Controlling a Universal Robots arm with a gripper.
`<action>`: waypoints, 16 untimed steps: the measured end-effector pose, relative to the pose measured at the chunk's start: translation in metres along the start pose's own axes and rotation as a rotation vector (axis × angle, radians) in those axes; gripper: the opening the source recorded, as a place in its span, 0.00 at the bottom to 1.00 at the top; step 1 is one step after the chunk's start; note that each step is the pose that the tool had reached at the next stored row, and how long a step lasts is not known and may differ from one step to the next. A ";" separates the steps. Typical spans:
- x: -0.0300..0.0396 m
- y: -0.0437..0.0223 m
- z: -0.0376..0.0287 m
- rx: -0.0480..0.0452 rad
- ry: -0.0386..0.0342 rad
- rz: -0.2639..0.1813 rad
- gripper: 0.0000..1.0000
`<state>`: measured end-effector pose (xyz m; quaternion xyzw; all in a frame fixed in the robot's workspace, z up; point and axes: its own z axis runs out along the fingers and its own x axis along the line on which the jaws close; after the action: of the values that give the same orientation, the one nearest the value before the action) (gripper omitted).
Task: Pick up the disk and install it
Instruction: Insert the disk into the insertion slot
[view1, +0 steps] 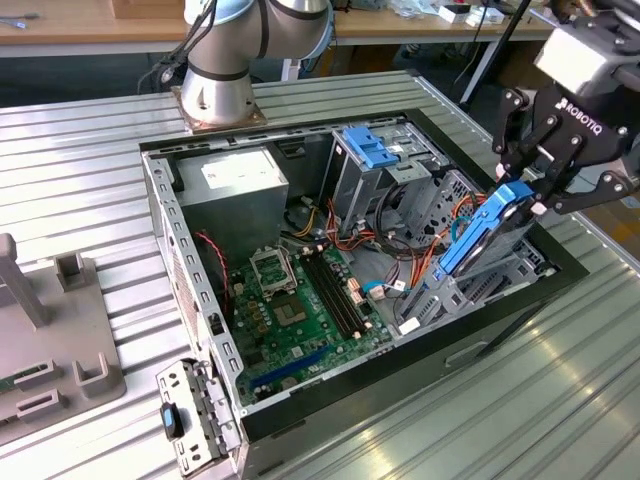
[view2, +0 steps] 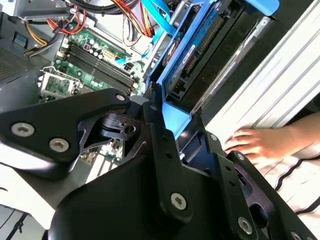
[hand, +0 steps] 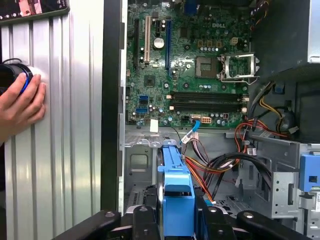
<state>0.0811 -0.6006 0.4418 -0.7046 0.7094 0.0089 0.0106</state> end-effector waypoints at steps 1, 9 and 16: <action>-0.0003 0.0000 -0.0094 0.0003 0.0001 0.000 0.37; -0.0010 -0.0001 -0.0247 0.0005 0.0001 0.000 0.37; -0.0032 -0.0001 -0.0656 0.0025 0.0002 0.000 0.37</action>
<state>0.0811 -0.5993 0.5075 -0.7046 0.7094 0.0079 0.0114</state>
